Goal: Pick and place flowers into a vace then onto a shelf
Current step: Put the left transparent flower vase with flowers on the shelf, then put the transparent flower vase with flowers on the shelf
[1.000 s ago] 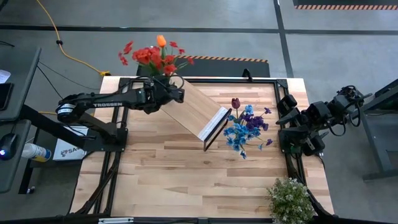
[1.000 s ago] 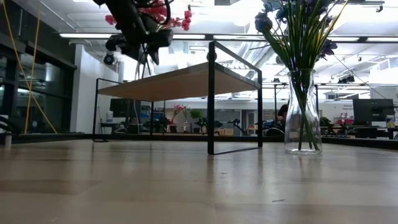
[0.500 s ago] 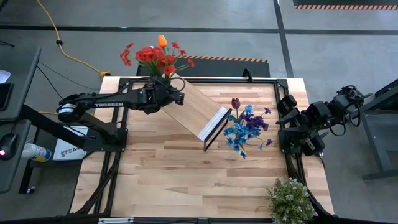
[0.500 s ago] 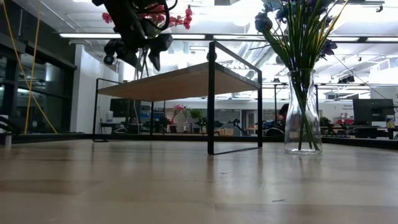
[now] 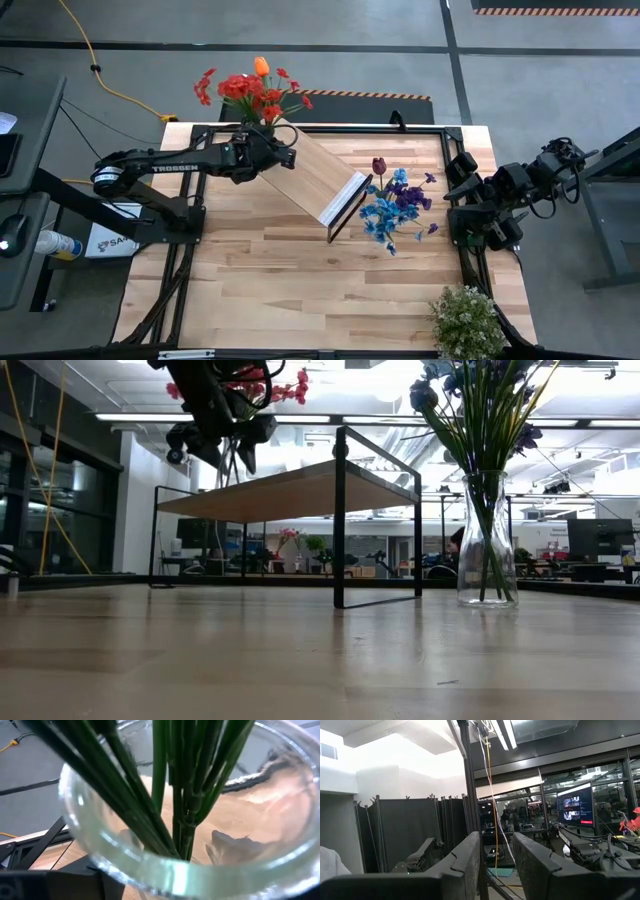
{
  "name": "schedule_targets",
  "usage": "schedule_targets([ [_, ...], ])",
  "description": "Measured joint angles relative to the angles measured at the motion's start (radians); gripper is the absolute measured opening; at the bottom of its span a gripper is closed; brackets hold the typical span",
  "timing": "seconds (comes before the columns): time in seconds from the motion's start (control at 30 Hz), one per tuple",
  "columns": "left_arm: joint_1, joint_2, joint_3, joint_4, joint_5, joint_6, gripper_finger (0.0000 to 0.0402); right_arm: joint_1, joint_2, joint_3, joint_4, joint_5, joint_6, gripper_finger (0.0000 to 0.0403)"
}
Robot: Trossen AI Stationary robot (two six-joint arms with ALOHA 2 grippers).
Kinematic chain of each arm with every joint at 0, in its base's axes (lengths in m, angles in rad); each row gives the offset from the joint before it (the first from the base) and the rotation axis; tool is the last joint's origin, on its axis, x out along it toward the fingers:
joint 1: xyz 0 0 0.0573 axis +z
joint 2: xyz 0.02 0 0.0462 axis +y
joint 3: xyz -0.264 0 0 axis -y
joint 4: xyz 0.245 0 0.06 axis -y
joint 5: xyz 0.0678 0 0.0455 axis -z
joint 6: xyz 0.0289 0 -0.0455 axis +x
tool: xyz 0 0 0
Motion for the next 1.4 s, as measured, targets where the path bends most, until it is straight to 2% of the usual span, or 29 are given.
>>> schedule_targets([
  [0.4, -0.008, -0.022, 0.000, -0.001, 0.022, 0.000, 0.0391, 0.000, 0.000, 0.000, 0.000, 0.000, 0.000, 0.0110],
  [0.67, -0.105, -0.123, 0.001, -0.082, -0.004, 0.000, 0.0393, 0.000, 0.000, 0.000, 0.000, 0.000, 0.000, 0.0110],
  [1.07, -0.337, -0.250, 0.001, -0.134, 0.008, 0.000, 0.0397, 0.000, -0.001, 0.000, -0.002, -0.004, 0.007, 0.0110],
  [1.3, -0.525, -0.311, 0.001, -0.124, 0.145, -0.014, 0.0399, 0.000, -0.034, 0.000, -0.095, -0.071, 0.136, 0.0110],
  [1.4, -0.617, -0.320, 0.002, -0.060, 0.170, -0.026, 0.0399, 0.000, -0.041, 0.000, -0.113, -0.108, 0.184, 0.0110],
])
